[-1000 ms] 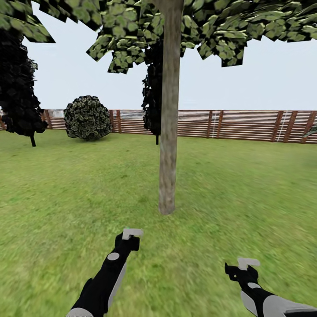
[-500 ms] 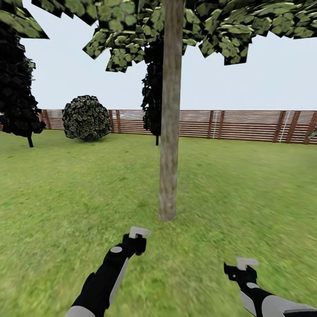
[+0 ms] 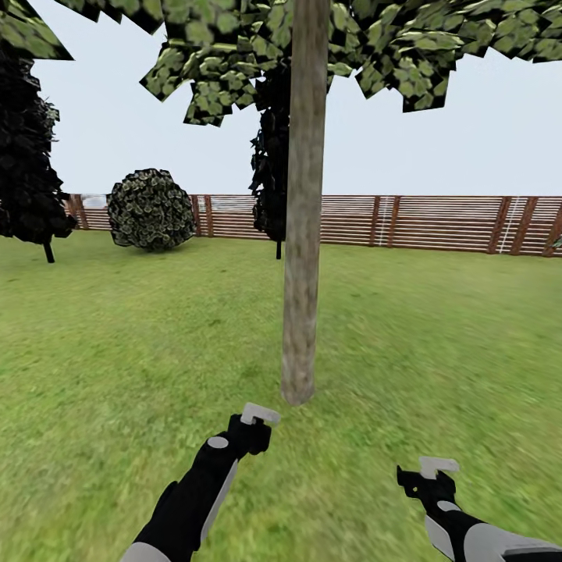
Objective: In the garden, pick up the pesticide atomizer on the floor and spray pesticide onto both trees until each tree trunk is fully covered.
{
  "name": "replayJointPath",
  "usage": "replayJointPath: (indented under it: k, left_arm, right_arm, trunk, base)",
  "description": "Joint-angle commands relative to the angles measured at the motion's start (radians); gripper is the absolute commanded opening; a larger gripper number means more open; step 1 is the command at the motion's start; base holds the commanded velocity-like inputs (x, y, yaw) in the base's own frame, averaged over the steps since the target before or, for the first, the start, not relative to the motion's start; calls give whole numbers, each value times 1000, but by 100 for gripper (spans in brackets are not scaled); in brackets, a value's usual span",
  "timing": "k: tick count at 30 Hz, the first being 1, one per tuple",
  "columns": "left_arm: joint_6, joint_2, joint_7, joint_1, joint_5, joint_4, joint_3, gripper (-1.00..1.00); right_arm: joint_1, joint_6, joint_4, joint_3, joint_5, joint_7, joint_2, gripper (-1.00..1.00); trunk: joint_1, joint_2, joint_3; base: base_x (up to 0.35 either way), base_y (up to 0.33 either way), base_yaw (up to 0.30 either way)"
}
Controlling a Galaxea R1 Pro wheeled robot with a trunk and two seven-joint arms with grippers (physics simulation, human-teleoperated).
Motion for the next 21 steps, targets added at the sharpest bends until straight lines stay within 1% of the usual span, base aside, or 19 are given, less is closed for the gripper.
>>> replayJointPath:
  k: [1,7,13,21]
  left_arm:
    - [5,0,-7,-1,-11,-2,1,-100]
    - [4,0,-7,-1,-10,-1,0,-100]
    - [3,0,-7,-1,-9,0,-1,-100]
    - [3,0,-9,-1,-9,1,-10,-100]
  right_arm:
    - [-2,-7,4,9,-10,0,0,100]
    - [-2,-6,4,9,-11,0,0,100]
    - [-2,-7,4,9,-10,0,0,100]
    - [-2,-7,4,9,-10,0,0,100]
  trunk:
    - [1,-2,-2]
    - [1,-2,-2]
    - [1,-2,-2]
    - [1,-2,-2]
  base:
    - [350,5,0]
    - [350,59,0]
    - [350,4,0]
    - [319,-127,0]
